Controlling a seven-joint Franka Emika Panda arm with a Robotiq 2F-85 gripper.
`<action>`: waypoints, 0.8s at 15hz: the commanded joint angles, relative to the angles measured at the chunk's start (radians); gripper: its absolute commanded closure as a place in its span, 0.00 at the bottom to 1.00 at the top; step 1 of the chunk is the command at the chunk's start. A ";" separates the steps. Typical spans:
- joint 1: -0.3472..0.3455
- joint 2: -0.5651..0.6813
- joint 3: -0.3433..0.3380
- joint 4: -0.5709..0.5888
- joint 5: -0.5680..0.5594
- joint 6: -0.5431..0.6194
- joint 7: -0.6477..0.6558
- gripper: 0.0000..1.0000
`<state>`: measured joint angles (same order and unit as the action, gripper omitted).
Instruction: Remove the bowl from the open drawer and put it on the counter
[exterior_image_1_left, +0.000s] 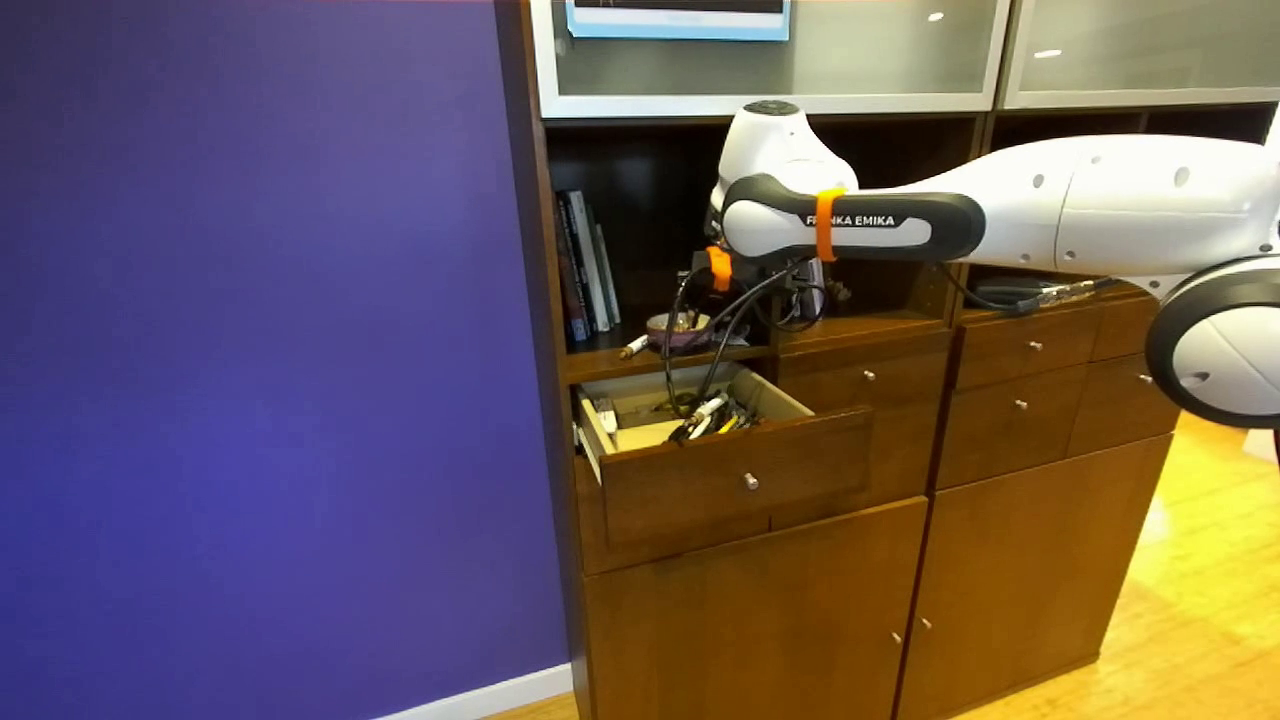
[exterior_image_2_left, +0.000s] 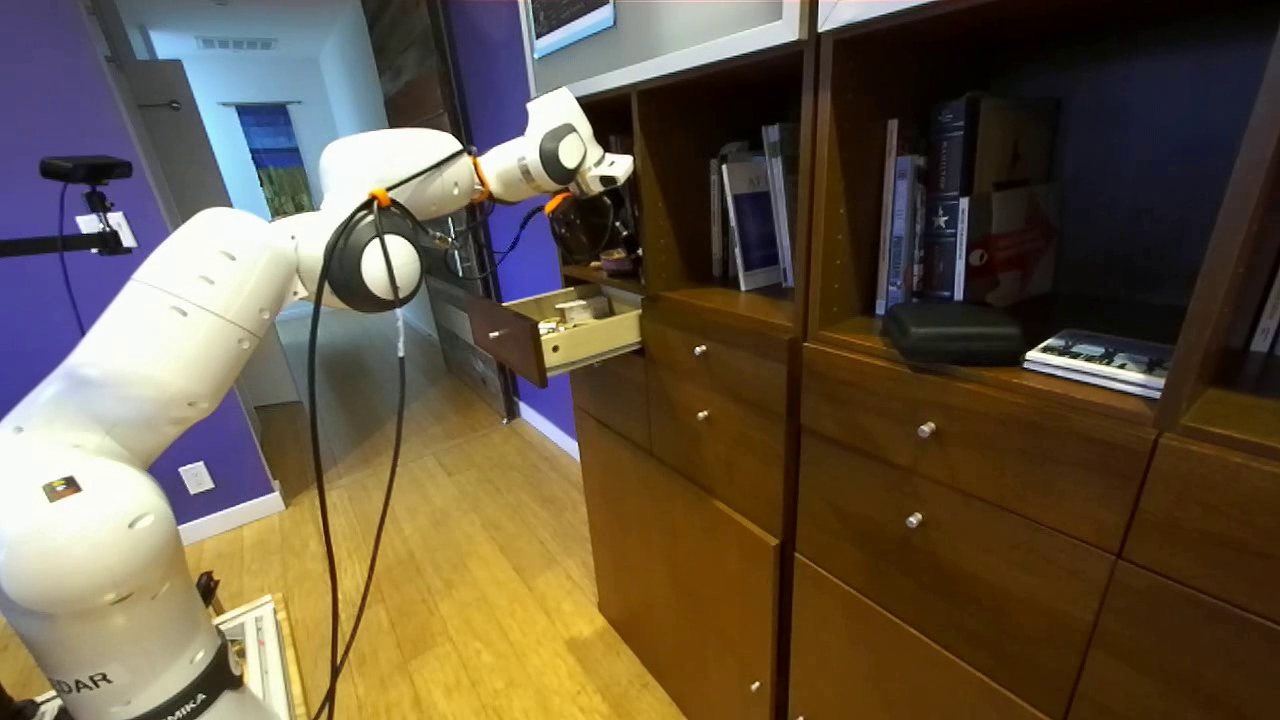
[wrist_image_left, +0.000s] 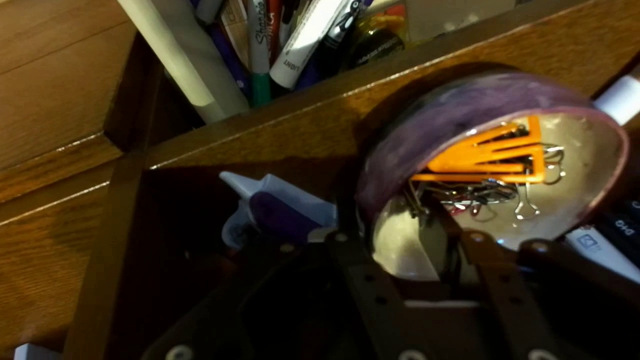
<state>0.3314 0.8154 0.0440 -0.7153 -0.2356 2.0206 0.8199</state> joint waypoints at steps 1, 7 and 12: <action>0.000 0.010 0.016 0.051 0.016 -0.026 -0.028 0.44; 0.026 -0.055 0.066 -0.020 -0.001 -0.038 -0.217 0.01; 0.055 -0.170 0.068 -0.145 -0.044 -0.019 -0.368 0.00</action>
<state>0.3816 0.7596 0.1054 -0.7268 -0.2524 1.9998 0.5258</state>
